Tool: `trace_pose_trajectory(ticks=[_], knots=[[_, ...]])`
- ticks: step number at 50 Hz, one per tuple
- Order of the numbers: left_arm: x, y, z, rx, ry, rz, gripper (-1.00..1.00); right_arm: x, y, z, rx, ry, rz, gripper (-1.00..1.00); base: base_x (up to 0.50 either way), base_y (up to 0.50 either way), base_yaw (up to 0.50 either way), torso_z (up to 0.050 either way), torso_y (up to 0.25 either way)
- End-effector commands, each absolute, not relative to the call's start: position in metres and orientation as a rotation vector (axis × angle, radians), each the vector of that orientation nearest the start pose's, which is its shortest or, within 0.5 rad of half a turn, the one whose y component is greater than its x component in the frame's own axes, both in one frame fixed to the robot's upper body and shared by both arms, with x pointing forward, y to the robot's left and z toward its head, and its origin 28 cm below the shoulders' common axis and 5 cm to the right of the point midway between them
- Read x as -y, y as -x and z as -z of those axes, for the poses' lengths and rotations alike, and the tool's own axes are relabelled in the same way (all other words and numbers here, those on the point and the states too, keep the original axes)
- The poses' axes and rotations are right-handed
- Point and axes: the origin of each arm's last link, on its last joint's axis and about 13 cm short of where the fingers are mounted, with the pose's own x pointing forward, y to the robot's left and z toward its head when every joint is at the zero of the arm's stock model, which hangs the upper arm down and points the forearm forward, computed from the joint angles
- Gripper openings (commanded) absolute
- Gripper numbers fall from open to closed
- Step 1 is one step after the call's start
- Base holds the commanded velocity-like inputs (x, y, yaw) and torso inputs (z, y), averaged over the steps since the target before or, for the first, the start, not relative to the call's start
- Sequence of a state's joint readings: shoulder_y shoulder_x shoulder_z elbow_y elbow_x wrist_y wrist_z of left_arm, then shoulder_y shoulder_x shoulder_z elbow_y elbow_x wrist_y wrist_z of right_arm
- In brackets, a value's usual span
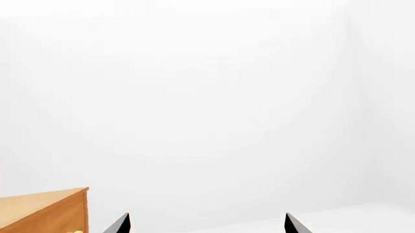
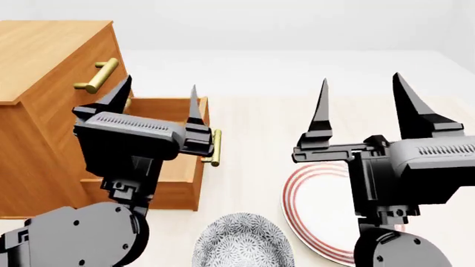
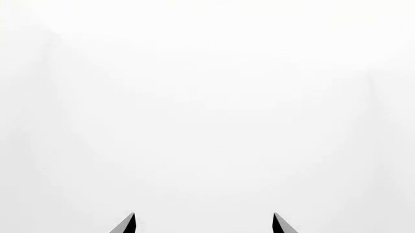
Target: Open the bottom drawer of the cabinet.
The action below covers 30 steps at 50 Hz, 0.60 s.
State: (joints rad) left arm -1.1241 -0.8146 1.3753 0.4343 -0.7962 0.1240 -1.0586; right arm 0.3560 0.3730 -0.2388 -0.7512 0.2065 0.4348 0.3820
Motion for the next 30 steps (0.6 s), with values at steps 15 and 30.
trace_pose_trajectory(ticks=[15, 30], knots=[[-0.180, -0.238, -0.232, 0.650, -0.144, 0.086, 1.00, 0.091, -0.204, -0.266, 0.842, 0.118, -0.078, 1.00, 0.00, 0.00, 0.00, 0.000, 0.000], [-0.179, -0.232, -0.244, 0.714, -0.134, 0.083, 1.00, 0.091, -0.197, -0.278, 0.907, 0.101, -0.079, 1.00, 0.00, 0.00, 0.00, 0.000, 0.000]])
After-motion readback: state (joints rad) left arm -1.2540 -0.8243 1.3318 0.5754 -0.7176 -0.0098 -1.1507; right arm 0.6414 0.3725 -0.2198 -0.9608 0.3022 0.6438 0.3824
